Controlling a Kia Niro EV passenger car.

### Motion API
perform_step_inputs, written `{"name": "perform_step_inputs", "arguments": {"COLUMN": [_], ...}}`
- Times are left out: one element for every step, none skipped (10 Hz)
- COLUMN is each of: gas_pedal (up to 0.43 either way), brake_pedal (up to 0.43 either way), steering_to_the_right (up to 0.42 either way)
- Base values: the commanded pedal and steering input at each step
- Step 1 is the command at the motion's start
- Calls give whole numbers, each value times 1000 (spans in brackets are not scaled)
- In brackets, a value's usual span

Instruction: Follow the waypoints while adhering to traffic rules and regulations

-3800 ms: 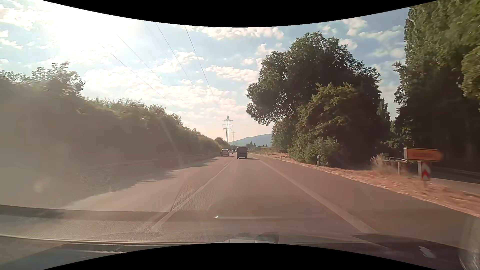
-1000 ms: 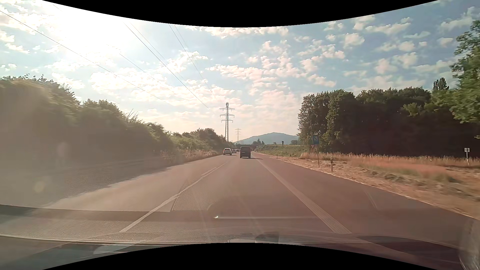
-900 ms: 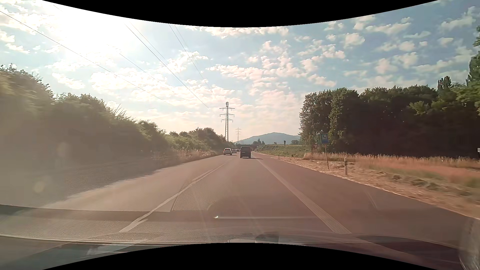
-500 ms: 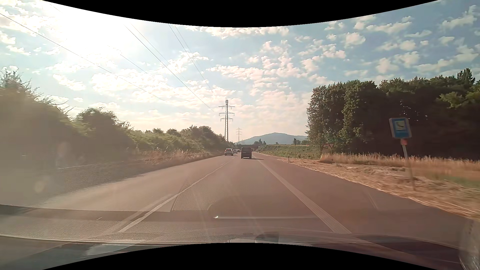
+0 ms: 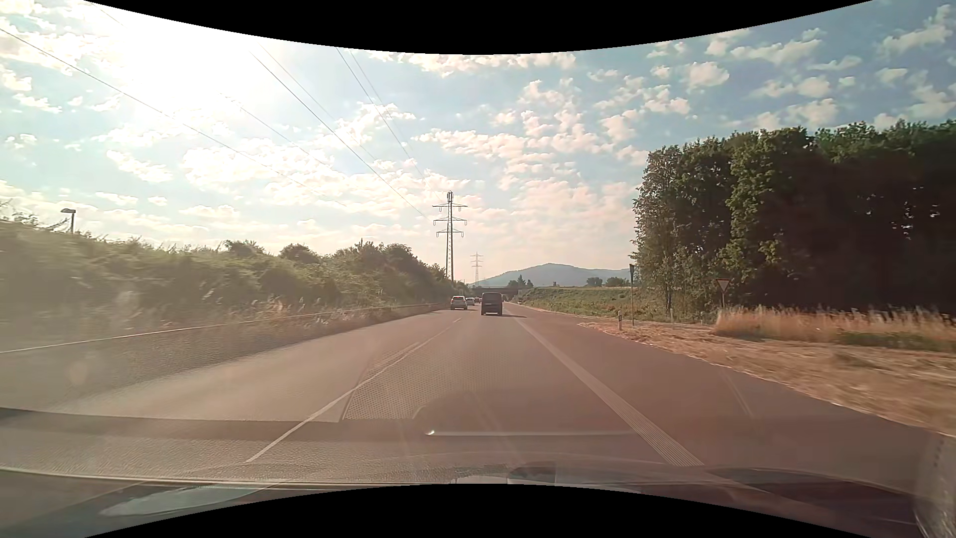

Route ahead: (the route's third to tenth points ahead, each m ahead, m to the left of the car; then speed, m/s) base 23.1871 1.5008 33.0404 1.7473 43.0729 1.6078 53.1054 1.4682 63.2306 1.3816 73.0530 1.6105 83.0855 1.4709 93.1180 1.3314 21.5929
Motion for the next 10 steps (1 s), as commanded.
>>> {"name": "perform_step_inputs", "arguments": {"gas_pedal": [98,98,98,98,110,110,110,110,110,110], "brake_pedal": [0,0,0,0,0,0,0,0,0,0], "steering_to_the_right": [-1,-1,-1,-1,0,0,0,0,0,0]}}
